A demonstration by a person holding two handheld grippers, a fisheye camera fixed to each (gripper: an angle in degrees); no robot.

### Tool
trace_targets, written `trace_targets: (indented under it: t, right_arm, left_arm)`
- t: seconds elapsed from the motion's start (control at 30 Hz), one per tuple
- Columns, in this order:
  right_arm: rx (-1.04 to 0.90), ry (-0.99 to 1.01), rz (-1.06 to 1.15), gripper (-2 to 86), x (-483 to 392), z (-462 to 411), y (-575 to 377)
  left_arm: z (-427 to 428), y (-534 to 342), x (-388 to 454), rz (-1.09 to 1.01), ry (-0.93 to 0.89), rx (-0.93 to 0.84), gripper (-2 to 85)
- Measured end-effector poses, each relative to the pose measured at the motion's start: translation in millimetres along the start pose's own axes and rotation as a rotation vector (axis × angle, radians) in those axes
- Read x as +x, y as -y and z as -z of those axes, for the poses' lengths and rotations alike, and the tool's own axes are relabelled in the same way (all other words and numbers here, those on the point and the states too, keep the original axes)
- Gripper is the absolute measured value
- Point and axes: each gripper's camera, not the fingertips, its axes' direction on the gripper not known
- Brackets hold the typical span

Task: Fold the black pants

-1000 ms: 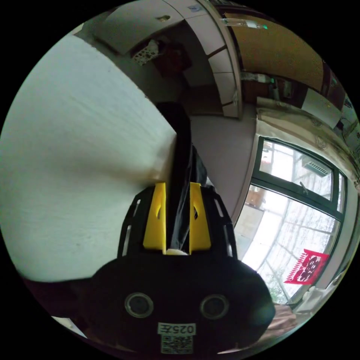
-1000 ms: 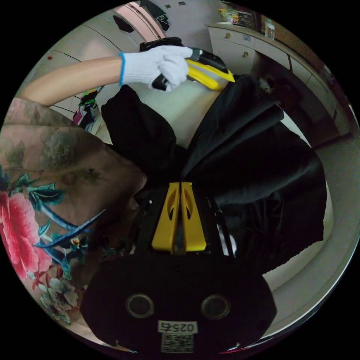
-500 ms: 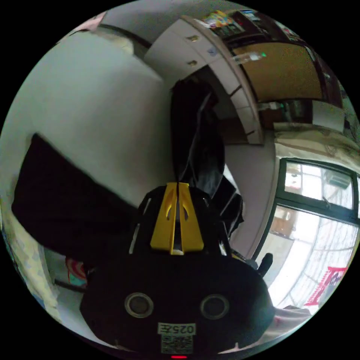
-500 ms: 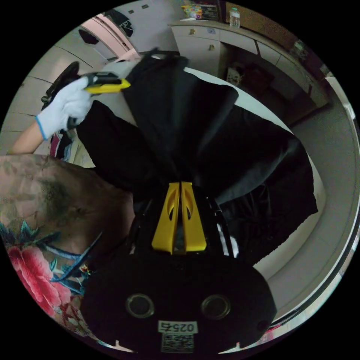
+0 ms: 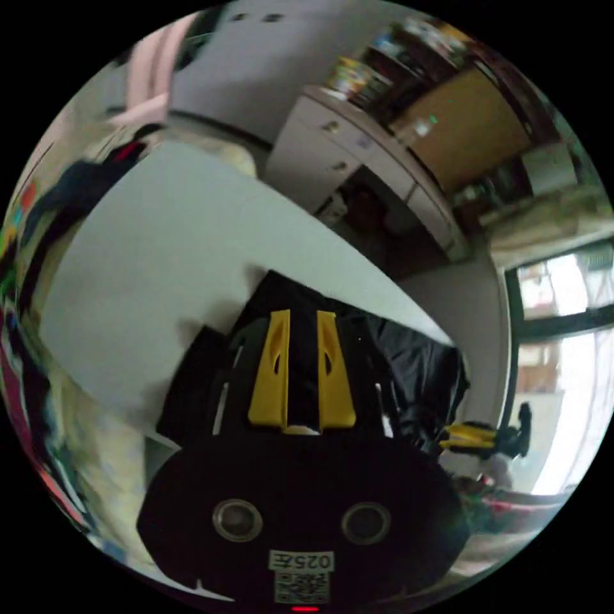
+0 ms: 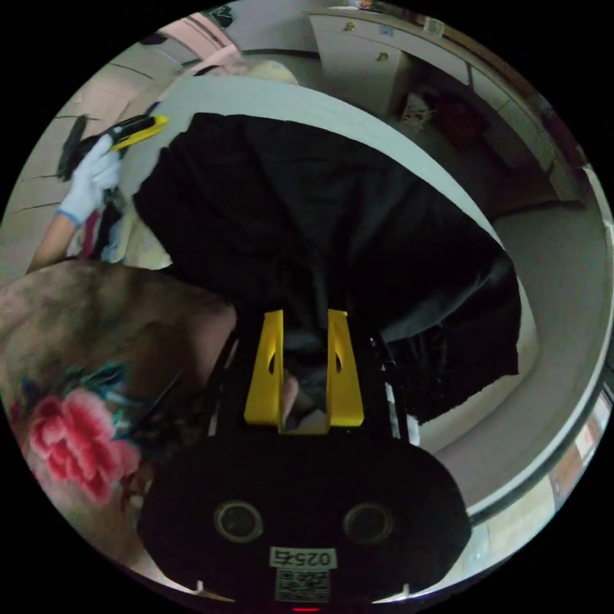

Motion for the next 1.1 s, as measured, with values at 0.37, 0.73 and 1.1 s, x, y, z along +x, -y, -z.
trace_targets:
  t: [0.37,0.73,1.1]
  right_arm:
    - [0.251,-0.067,-0.297,-0.5,23,1,78]
    - [0.282,-0.053,-0.357,-0.6,56,6,147]
    - [0.385,0.176,-0.061,6.5,-25,25,25]
  left_arm:
    - [-101,49,104,-0.464,0.447,-0.291,-0.7]
    - [-93,134,93,-0.398,0.376,-0.243,-0.7]
    - [-51,56,36,-0.389,0.267,-0.274,-0.1]
